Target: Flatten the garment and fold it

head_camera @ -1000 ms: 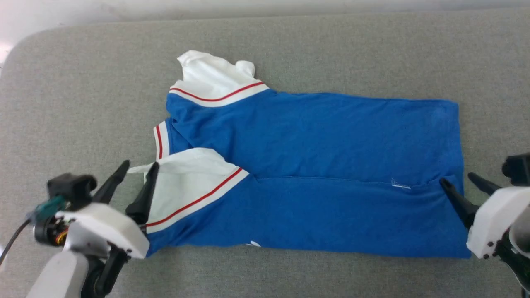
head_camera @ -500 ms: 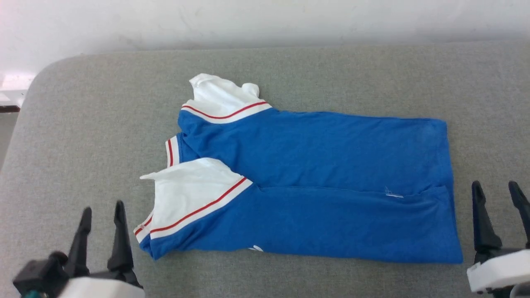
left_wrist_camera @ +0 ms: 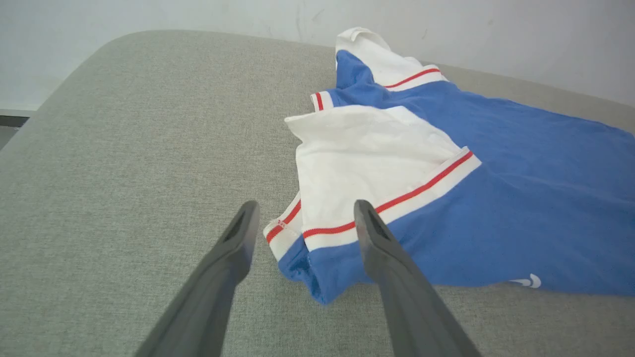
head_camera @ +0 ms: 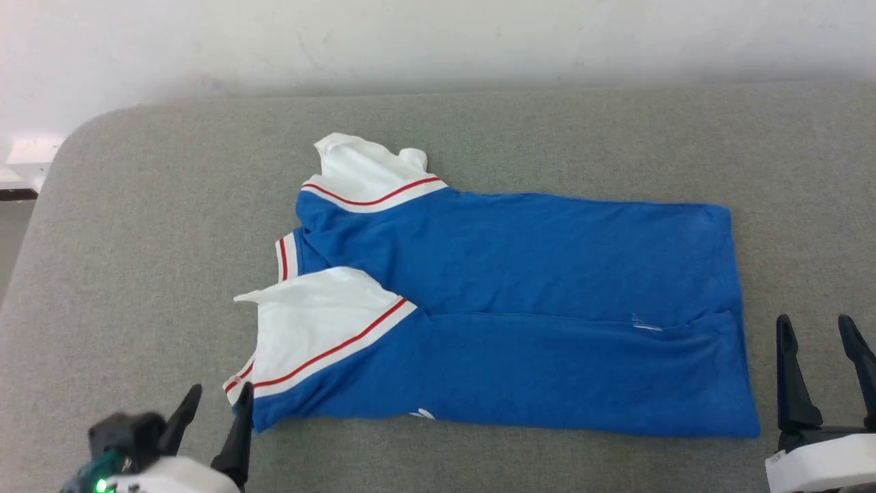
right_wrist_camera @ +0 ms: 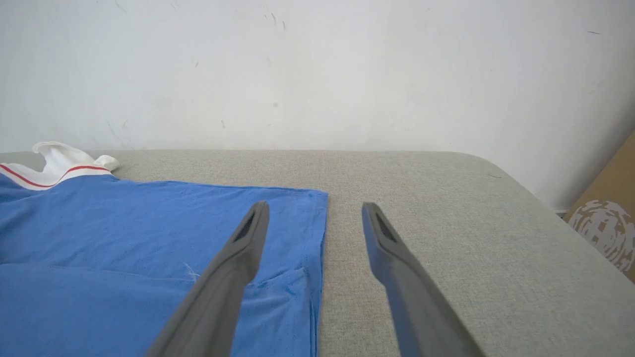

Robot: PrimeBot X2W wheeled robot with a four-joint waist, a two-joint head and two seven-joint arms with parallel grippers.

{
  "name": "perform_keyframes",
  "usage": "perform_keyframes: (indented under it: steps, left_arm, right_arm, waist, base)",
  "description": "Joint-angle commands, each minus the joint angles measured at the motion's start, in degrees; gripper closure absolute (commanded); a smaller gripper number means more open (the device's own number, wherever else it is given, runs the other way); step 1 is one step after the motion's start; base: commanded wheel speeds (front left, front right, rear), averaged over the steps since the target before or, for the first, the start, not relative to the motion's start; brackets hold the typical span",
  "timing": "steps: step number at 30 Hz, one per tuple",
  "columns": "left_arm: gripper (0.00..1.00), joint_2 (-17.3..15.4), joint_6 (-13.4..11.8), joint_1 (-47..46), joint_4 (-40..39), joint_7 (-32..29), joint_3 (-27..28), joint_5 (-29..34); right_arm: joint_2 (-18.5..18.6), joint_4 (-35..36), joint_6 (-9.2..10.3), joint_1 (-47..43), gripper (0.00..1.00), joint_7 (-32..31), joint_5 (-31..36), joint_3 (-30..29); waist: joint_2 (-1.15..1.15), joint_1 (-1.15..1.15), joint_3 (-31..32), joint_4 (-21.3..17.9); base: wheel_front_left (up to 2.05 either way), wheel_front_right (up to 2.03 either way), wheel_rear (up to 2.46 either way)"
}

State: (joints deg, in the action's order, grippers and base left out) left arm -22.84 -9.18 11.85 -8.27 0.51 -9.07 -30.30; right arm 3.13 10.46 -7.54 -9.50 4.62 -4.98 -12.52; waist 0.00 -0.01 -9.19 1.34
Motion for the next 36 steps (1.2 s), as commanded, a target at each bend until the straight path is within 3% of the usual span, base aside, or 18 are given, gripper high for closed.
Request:
perform_keyframes:
  steps: [1, 6, 10, 14, 21, 22, 23, 24, 25, 32, 36]
  left_arm:
    - [0.0, -1.6, 0.8, -2.3, 0.2, -3.2, -0.7, 0.1]
    - [0.0, -3.8, 2.1, -5.9, 2.2, -12.2, -2.2, -2.3]
    - [0.0, -5.2, 1.6, -7.3, 4.7, -17.9, -2.4, -3.6]
    - [0.0, -5.4, 0.8, -8.2, 6.3, -21.0, -2.1, -5.1]
    - [0.0, -4.1, 3.2, -9.8, 8.0, -24.0, -3.8, -8.3]
    - [0.04, -4.2, 3.5, -10.1, 8.5, -24.4, -4.2, -8.3]
    - [0.56, -4.3, 3.9, -10.3, 9.0, -24.9, -4.6, -8.3]
    - [0.85, -4.3, 4.3, -10.5, 9.5, -25.2, -5.0, -8.4]
    - [1.0, -4.4, 4.7, -10.7, 9.8, -25.6, -5.3, -8.6]
    - [1.0, -4.3, 5.4, -10.7, 10.6, -24.0, -5.0, -9.2]
    - [1.0, -4.4, 5.1, -9.7, 9.9, -22.6, -4.4, -9.2]
  right_arm:
    - [-0.2, -0.3, 0.05, 0.7, 0.0, 0.1, 0.5, 0.0]
    - [-0.2, -1.3, 0.05, 1.2, 0.0, 0.1, -0.3, 1.2]
    - [-0.2, -1.4, 0.05, 1.6, 0.0, -0.4, -0.9, 1.8]
    - [-0.2, -1.3, 0.05, 1.6, 0.0, -0.6, -1.2, 1.9]
    - [-0.2, -1.8, 0.05, 1.9, 0.0, -0.6, -1.5, 2.1]
    - [-0.2, -1.9, 0.05, 2.0, 0.0, -0.7, -1.5, 2.1]
    - [-0.2, -1.9, 0.05, 2.1, 0.0, -0.7, -1.5, 2.3]
    - [-0.2, -2.0, 0.05, 2.2, 0.0, -0.8, -1.4, 2.4]
    - [-0.2, -2.1, 0.05, 2.3, 0.0, -0.9, -1.3, 2.5]
    - [0.6, -1.8, 0.05, 3.7, 0.0, -3.6, 0.6, 3.6]
    - [2.3, -1.9, 0.05, 3.5, 0.0, -10.4, -0.3, 3.9]
  waist:
    - [0.0, 0.01, -0.3, 0.1]
    - [0.0, 0.01, -1.4, -0.3]
    - [0.0, 0.01, -2.5, -1.2]
    - [0.0, 0.01, -3.6, -2.0]
    - [0.0, 0.01, -4.9, -2.6]
    - [0.0, 0.01, -5.1, -2.6]
    - [0.0, 0.01, -5.2, -2.6]
    - [0.0, 0.01, -5.2, -2.6]
    - [0.0, 0.01, -5.2, -2.7]
    - [0.0, 0.01, -4.7, -2.9]
    - [0.0, 0.01, -4.3, -2.6]
  base:
    - [0.0, 0.0, 0.0]
    - [0.0, 0.0, 0.0]
    - [0.0, 0.0, 0.0]
    - [0.0, 0.0, 0.0]
    - [0.0, 0.0, 0.0]
    - [0.0, 0.0, 0.0]
    - [0.0, 0.0, 0.0]
    - [0.0, 0.0, 0.0]
    - [0.0, 0.0, 0.0]
    - [0.0, 0.0, 0.0]
    - [0.0, 0.0, 0.0]
